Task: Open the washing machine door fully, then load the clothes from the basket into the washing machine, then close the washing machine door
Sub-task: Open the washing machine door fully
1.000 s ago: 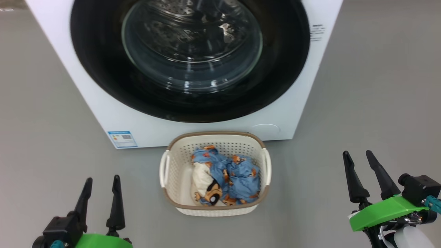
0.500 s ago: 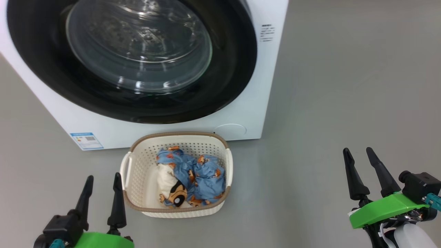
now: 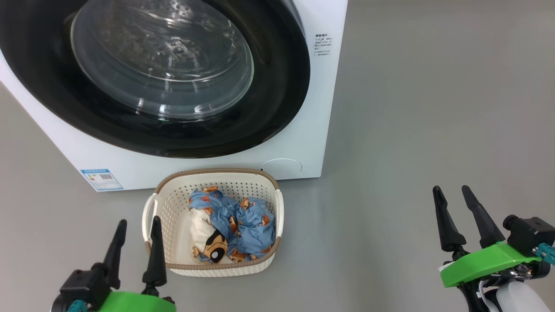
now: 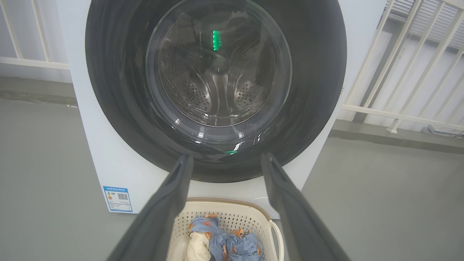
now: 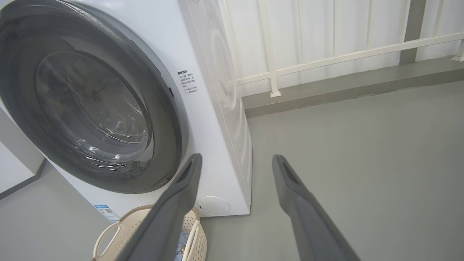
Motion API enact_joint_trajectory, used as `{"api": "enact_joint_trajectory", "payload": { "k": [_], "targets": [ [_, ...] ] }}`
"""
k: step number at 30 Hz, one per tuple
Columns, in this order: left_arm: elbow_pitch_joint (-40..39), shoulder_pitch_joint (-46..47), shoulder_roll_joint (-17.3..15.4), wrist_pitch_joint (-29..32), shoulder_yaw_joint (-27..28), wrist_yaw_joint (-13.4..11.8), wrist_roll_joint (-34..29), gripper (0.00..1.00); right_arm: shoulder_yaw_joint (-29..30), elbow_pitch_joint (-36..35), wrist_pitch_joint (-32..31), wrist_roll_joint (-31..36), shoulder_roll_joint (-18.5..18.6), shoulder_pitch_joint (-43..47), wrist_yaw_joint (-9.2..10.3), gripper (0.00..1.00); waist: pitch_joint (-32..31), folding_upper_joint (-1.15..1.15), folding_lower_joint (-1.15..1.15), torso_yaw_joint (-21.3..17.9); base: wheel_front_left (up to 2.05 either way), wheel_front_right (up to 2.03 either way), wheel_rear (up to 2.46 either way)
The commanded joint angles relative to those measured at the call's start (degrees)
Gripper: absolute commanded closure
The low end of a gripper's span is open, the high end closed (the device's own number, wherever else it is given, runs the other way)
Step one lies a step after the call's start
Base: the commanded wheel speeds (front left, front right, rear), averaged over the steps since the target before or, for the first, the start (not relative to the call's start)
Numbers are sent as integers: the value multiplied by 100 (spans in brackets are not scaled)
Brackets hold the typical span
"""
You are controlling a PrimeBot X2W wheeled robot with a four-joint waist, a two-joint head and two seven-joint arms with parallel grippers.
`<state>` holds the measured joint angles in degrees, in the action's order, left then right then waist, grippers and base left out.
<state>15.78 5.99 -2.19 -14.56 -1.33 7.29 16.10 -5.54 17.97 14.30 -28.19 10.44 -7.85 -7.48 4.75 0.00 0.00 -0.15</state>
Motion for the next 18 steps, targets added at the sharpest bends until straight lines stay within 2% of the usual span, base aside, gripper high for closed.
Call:
{"api": "enact_joint_trajectory", "payload": {
  "k": [1, 5, 7, 8, 9, 15, 18],
  "targets": [
    [-194, 145, -71, -44, 142, 19, 60, 0, -110, -105, 70, -3, 52, -162, -1, 0, -22, 0, 0, 9, 0, 0, 0],
    [-213, 99, -70, -44, 95, 19, 119, 0, -112, -83, 70, -52, 30, -167, -1, 0, -39, 0, 0, 37, 0, 0, 0],
    [-218, 80, -70, -44, 60, 19, 149, 0, -114, -64, 70, -98, 18, -201, -1, 65, -39, 0, 0, 52, 0, 0, 0],
    [-219, 70, -70, -44, 44, 19, 169, 0, -118, -58, 70, -138, 10, -226, -1, 91, -39, 0, 0, 58, 0, 0, 0],
    [-219, 60, -70, -44, 27, 19, 197, 0, -112, -56, 70, -202, -2, -256, -1, 100, -35, 0, 0, 65, 0, 0, 0],
    [-225, 17, -69, -44, -56, 19, 333, 0, -123, -46, 70, -878, -48, -552, -1, 100, 3, 0, 0, 97, 0, 0, 0],
    [-229, 34, -69, -44, -106, 19, 392, 0, -106, -98, 70, -1440, -58, -811, -1, 100, 59, 0, 0, 112, 0, 0, 0]
  ]
}}
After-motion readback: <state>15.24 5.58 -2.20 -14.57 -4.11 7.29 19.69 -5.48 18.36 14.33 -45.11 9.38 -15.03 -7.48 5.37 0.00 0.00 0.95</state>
